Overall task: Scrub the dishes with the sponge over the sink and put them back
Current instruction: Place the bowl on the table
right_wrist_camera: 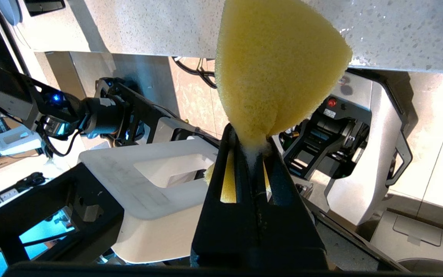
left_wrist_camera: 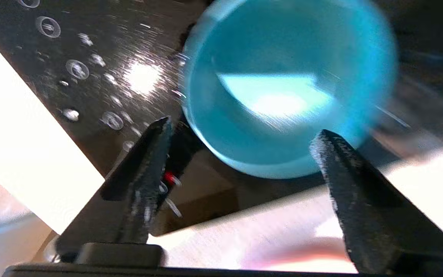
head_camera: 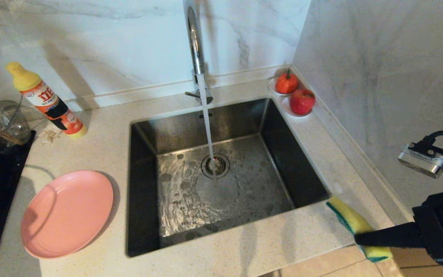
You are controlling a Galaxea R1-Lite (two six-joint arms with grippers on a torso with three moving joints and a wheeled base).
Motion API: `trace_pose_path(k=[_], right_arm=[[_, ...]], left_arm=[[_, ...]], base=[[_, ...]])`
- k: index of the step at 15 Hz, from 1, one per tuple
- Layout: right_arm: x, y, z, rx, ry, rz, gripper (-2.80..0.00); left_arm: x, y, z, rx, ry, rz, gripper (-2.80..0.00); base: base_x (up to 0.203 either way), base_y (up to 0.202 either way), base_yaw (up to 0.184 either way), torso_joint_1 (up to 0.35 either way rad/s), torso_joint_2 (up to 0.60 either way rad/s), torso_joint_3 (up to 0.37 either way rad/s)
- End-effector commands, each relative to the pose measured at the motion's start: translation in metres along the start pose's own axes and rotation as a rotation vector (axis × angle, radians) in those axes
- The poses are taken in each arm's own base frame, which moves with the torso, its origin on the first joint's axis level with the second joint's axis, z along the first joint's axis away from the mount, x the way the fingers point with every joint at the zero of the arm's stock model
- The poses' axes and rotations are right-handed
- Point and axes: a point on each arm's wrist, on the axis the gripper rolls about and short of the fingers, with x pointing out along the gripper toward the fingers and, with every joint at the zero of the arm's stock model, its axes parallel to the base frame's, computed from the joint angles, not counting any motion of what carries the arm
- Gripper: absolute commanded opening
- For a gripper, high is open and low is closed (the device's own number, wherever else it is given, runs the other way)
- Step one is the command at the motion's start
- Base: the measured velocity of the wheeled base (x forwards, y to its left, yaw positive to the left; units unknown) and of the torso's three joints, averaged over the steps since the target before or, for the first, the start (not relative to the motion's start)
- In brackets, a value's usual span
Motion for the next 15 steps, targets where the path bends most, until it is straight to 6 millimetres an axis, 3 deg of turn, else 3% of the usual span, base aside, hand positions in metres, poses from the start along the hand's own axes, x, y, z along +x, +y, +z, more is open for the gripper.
trace_pose_path(k=[1, 2, 5, 10, 12, 15], right_arm=[[0.0, 0.0, -0.001, 0.002, 0.005, 0.0, -2.8], [0.0, 0.0, -0.001, 0.002, 0.002, 0.0, -2.8], [0.0, -0.001, -0.004, 0.005, 0.007, -0.003, -2.8], [-0.001, -0.002, -0.007, 0.002, 0.01, -0.004, -2.8], [-0.001, -0.002, -0.007, 0.0, 0.009, -0.005, -2.8], [-0.005, -0.001, -0.008, -0.003, -0.002, -0.007, -2.8]], left_arm=[[-0.048, -0.015, -0.015, 0.039, -0.068, -0.087, 0.0], [-0.063, -0.019, -0.021, 0.053, -0.078, -0.122, -2.8], [-0.099, -0.035, -0.045, 0.127, -0.086, -0.243, -2.8], [-0.118, -0.053, -0.092, 0.463, -0.048, -0.339, -2.8], [-0.115, -0.07, -0.112, 0.562, 0.005, -0.37, -2.8], [-0.103, -0.081, -0.15, 0.702, 0.128, -0.395, -2.8]], base=[[0.0, 0.0, 0.0, 0.0, 0.0, 0.0], [0.0, 0.0, 0.0, 0.0, 0.0, 0.0], [0.0, 0.0, 0.0, 0.0, 0.0, 0.0], [0.0, 0.0, 0.0, 0.0, 0.0, 0.0], [0.0, 0.0, 0.0, 0.0, 0.0, 0.0], [0.0, 0.0, 0.0, 0.0, 0.0, 0.0]])
